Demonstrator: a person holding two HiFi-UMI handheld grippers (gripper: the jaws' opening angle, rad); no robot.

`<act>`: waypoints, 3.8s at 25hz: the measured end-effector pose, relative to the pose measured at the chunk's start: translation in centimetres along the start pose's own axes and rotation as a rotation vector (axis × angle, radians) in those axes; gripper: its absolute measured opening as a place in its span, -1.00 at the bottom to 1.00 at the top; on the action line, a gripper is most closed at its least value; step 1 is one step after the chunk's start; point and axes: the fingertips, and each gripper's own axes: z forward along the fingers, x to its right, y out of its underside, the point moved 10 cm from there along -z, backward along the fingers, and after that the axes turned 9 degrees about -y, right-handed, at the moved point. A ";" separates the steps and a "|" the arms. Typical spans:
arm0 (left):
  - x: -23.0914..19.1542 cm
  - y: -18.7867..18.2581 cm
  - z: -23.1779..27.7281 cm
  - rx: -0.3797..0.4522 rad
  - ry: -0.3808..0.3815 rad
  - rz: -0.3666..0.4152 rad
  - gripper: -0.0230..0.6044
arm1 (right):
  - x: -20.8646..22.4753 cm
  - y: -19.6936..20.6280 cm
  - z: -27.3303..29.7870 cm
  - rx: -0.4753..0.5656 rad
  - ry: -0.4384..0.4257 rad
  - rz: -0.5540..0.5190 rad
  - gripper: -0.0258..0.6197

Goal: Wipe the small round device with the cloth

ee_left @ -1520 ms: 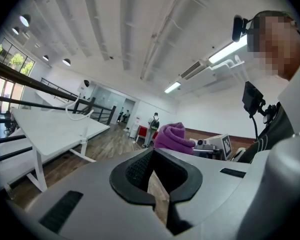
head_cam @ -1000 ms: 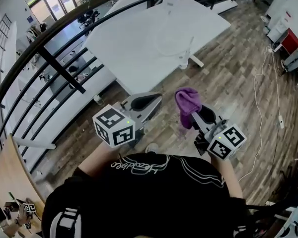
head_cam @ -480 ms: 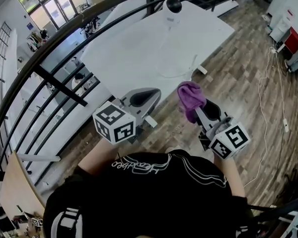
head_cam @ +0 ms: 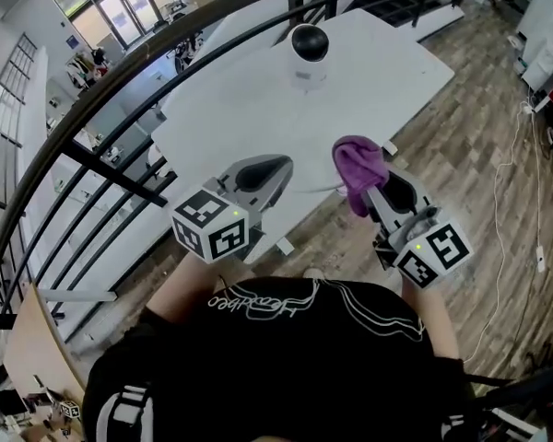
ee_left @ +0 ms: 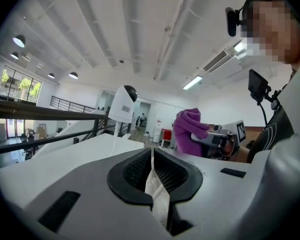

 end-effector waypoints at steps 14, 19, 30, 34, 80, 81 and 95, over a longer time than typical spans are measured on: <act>-8.1 -1.0 8.2 -0.143 -0.055 0.141 -0.55 | 8.1 -0.3 5.3 0.022 0.001 0.058 -0.72; -11.1 0.4 10.7 -0.215 0.018 0.133 -0.54 | 7.5 -0.5 6.6 0.004 0.077 0.014 -0.71; -13.7 2.1 12.9 -0.254 0.168 0.120 -0.55 | 5.9 0.1 9.8 -0.052 0.170 -0.057 -0.71; -13.9 2.2 13.3 -0.255 0.196 0.126 -0.56 | 5.4 -0.3 10.3 -0.048 0.206 -0.097 -0.71; -14.0 2.4 13.3 -0.240 0.239 -0.001 -0.68 | 1.7 -9.3 20.9 -0.069 0.377 -0.807 -0.72; -13.9 2.4 13.3 -0.240 0.238 -0.001 -0.68 | 1.7 -9.1 21.0 -0.074 0.379 -0.808 -0.72; -13.9 2.4 13.4 -0.229 0.224 -0.006 -0.69 | 1.1 -5.8 22.4 -0.205 0.388 -0.853 -0.72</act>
